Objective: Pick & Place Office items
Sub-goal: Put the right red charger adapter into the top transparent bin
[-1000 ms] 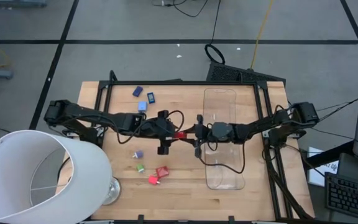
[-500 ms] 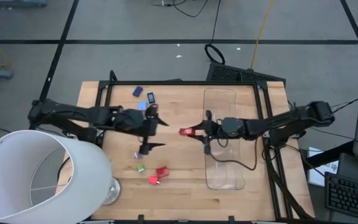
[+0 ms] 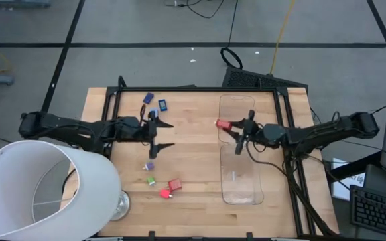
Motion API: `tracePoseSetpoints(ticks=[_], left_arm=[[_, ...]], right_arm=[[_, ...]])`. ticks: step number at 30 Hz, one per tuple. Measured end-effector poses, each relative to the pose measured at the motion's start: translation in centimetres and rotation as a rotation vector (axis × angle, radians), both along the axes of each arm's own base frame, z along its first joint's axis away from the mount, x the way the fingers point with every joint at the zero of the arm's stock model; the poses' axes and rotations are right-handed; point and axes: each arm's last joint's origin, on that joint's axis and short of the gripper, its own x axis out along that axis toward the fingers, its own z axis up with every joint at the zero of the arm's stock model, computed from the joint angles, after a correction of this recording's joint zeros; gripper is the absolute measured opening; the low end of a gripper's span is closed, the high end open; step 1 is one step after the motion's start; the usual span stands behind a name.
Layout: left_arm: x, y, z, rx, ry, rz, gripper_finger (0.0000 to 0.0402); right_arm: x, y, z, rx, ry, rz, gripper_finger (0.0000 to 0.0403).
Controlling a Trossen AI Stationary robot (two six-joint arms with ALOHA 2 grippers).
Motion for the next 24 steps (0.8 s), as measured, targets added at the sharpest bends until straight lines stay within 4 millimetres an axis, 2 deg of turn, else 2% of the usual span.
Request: tracePoseSetpoints(ticks=[7, 12, 18, 24], left_arm=[[-1.2, 1.9, -3.7, -0.027, -0.080, 0.071, 0.0342], [-2.2, 2.6, -5.6, -0.077, -0.135, 0.088, 0.0336], [-2.9, 3.0, -6.6, -0.108, -0.125, 0.131, 0.0335], [-2.9, 3.0, -6.6, -0.128, -0.122, 0.134, 0.0335]], right_arm=[[-1.5, -2.0, -2.1, 0.048, 0.017, -0.140, 0.0114], [-2.2, -3.4, -3.6, 0.094, 0.053, -0.223, 0.0114], [-2.9, -4.8, -4.8, 0.188, 0.132, -0.330, 0.0114], [-3.5, -5.5, -5.7, 0.263, 0.182, -0.401, 0.0114]])
